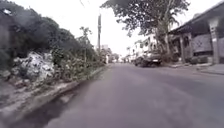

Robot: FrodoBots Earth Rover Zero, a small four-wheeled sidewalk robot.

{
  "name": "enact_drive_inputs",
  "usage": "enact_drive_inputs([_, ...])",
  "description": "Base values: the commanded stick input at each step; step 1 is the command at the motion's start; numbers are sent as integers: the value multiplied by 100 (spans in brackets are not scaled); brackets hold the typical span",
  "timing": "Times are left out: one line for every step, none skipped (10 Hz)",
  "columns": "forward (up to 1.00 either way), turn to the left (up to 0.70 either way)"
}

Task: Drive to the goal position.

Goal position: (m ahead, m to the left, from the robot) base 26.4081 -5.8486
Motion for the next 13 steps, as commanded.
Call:
enact_drive_inputs([100,0])
enact_drive_inputs([100,-15])
enact_drive_inputs([100,-34])
enact_drive_inputs([100,-40])
enact_drive_inputs([100,-40])
enact_drive_inputs([100,-11])
enact_drive_inputs([100,0])
enact_drive_inputs([100,0])
enact_drive_inputs([100,0])
enact_drive_inputs([100,0])
enact_drive_inputs([100,0])
enact_drive_inputs([100,0])
enact_drive_inputs([100,0])
